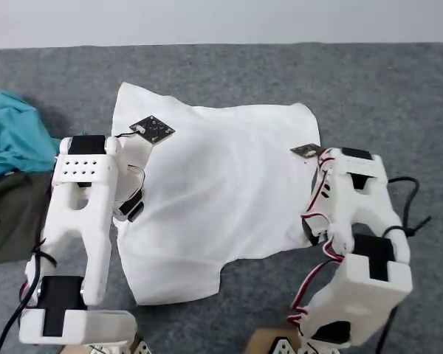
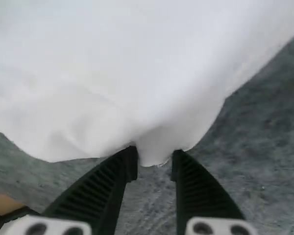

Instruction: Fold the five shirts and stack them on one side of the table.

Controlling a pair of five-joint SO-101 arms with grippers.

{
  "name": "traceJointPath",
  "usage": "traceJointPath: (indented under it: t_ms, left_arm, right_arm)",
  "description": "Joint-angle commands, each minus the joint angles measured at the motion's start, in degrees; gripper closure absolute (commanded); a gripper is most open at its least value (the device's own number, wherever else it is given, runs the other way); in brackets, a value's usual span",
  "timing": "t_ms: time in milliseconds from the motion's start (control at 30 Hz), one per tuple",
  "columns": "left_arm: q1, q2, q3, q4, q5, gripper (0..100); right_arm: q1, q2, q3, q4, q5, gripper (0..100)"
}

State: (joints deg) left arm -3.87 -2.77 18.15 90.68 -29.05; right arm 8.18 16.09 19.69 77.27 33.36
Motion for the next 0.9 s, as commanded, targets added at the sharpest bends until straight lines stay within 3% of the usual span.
traceJointPath:
  t_ms: [0,133,300,867]
  left_arm:
    - [0.53,-2.55,-0.57,-0.88,0.09,93]
    - [0.53,-2.55,-0.57,-0.88,0.09,93]
    - [0.62,-2.55,-0.48,-2.37,0.09,93]
    - [2.46,-2.55,-0.48,-2.20,0.18,93]
  right_arm:
    - [1.71,-0.31,-0.53,1.89,1.49,87.6]
    - [1.54,-3.30,-3.16,6.29,1.23,86.7]
    - [1.71,-6.73,-5.54,9.01,1.23,77.3]
    - [0.13,5.76,-5.54,-0.22,1.14,77.9]
